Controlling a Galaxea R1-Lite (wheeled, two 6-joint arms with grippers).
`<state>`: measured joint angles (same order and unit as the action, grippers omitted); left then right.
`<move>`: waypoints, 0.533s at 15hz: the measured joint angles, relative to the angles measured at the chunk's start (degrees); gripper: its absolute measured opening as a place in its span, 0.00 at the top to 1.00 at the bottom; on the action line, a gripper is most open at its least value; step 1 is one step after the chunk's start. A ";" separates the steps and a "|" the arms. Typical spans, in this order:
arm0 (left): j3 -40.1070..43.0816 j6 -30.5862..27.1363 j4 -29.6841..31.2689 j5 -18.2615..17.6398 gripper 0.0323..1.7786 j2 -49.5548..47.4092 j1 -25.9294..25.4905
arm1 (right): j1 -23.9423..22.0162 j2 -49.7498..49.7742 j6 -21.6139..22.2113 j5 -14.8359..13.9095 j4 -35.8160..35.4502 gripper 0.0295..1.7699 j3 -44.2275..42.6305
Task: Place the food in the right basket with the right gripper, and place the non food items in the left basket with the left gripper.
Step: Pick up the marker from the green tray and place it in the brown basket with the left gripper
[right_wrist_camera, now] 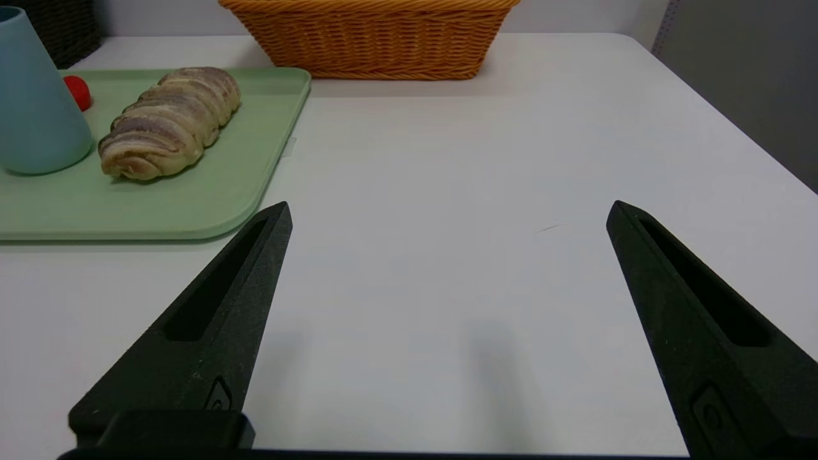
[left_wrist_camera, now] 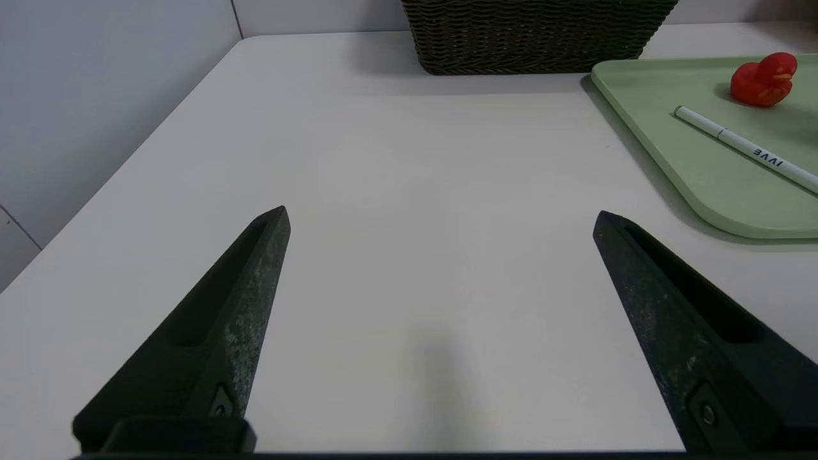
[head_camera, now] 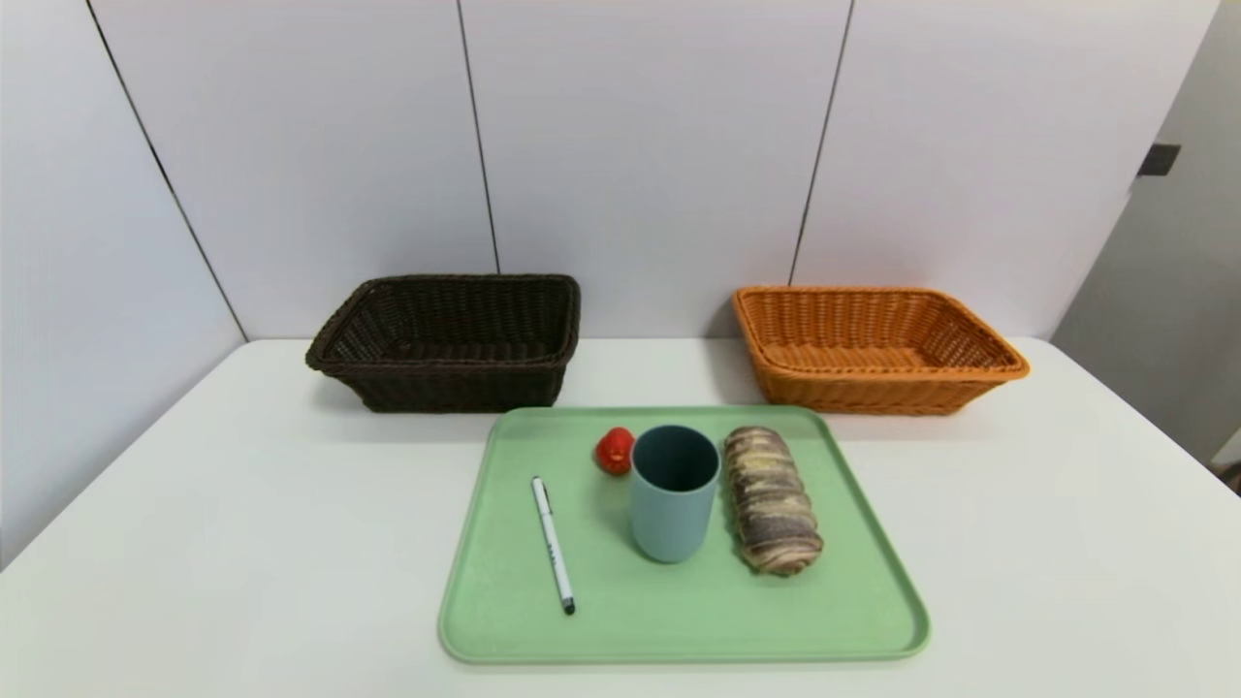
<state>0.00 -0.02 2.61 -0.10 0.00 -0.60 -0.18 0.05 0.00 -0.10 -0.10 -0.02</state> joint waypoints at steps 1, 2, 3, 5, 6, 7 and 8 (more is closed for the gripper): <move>0.00 0.02 0.00 0.00 0.05 0.00 0.00 | 0.00 0.00 0.00 0.02 0.02 0.04 0.00; 0.00 0.02 0.00 0.02 0.05 0.00 0.00 | 0.00 0.00 0.02 0.02 0.00 0.04 0.00; 0.00 0.02 0.00 0.02 0.05 0.00 0.00 | 0.00 0.00 0.00 0.02 0.02 0.04 0.00; 0.00 -0.44 0.00 0.00 0.05 0.00 0.00 | 0.00 0.00 0.00 0.02 0.02 0.04 0.00; 0.00 -0.49 0.00 0.05 0.05 0.00 0.00 | 0.00 0.00 0.00 0.00 0.02 0.04 0.00; 0.00 0.05 0.00 0.10 0.05 0.00 0.00 | 0.00 0.00 0.00 0.00 0.02 0.04 0.00; 0.00 0.13 0.00 0.10 0.05 0.00 0.00 | 0.00 0.00 0.00 0.00 0.02 0.04 0.00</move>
<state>0.00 0.11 2.61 0.00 0.00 -0.60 -0.18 0.05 0.00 -0.10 -0.07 -0.02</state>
